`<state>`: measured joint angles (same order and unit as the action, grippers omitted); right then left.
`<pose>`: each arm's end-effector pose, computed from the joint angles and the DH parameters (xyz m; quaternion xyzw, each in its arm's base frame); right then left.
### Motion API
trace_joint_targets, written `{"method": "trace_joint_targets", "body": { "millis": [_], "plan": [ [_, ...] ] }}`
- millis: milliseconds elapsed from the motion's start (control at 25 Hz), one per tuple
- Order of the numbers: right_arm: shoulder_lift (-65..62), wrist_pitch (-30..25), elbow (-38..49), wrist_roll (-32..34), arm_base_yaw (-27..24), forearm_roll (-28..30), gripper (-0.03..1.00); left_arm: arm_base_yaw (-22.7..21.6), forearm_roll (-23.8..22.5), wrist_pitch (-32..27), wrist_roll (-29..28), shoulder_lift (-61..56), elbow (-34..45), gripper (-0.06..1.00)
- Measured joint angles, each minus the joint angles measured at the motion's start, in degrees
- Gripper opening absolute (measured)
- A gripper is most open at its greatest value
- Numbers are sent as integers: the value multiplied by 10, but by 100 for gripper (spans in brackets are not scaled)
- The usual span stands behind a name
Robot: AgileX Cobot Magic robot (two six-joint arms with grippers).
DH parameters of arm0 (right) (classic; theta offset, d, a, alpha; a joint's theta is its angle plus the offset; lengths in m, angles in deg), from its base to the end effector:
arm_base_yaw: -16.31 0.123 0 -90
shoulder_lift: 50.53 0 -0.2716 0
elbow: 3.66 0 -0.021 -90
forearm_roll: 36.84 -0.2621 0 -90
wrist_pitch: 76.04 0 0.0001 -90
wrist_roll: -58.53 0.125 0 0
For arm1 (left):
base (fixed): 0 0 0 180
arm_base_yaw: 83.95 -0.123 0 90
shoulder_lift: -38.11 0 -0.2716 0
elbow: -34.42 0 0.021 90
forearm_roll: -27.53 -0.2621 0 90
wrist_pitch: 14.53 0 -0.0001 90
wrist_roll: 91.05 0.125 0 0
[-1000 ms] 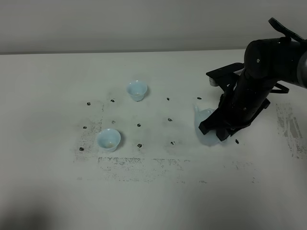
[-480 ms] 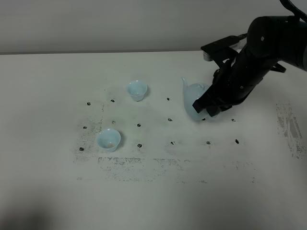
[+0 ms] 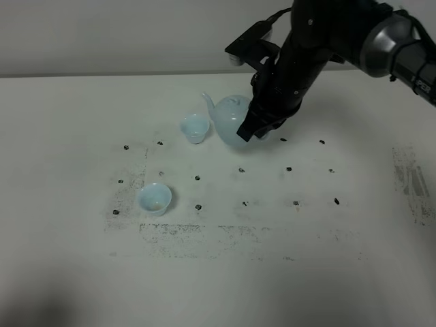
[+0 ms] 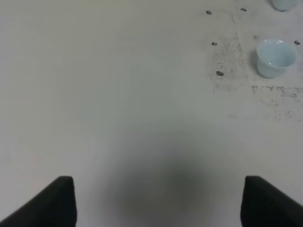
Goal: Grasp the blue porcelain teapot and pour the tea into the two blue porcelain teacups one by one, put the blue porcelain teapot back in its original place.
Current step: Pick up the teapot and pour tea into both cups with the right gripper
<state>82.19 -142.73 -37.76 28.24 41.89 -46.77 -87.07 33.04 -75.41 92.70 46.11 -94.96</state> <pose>0.4230 0.2244 0.1848 -0.4419 0.8841 0.0779 0.1307 0.0528 -0.0076 0.2540 0.0057 0.8628 -0.0178 0.5052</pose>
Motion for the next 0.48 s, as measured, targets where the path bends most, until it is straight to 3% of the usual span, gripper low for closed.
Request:
{"method": "trace_joint_targets", "body": {
  "millis": [160, 480],
  "plan": [
    [50, -33, -74, -31, 9, 28, 4, 0, 0, 0, 0, 0, 0, 68],
    [97, -39, -154, -82, 9, 68, 4, 0, 0, 0, 0, 0, 0, 68]
  ]
}}
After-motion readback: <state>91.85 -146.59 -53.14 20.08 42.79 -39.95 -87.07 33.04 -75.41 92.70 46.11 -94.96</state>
